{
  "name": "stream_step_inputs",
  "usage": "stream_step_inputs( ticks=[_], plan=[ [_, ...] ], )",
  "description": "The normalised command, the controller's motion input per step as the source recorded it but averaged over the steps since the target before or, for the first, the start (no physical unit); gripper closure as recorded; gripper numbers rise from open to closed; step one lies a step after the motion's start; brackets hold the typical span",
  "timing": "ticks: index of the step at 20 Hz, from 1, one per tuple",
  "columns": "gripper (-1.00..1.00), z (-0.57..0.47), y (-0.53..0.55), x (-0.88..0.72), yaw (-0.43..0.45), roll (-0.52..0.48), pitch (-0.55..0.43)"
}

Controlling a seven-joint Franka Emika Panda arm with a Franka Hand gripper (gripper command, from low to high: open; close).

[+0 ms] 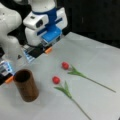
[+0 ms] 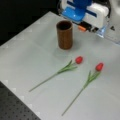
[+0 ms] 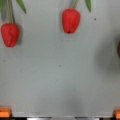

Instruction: Flower insertion into a vase

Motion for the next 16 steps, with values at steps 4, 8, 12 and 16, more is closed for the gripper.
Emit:
stream_step_inputs(
  ticks=[4,8,12,16],
  plan=[
    [-1.00,-0.12,-0.10,0.07,0.137,-0.006,0.020],
    [-1.00,-0.28,-0.24,0.21,0.129,-0.024,-0.018],
    [-1.00,-0.28,-0.30,0.28,0.135,-0.082,-0.008],
    [-1.00,-0.23,-0.25,0.30,0.132,-0.098,-0.021]
  ],
)
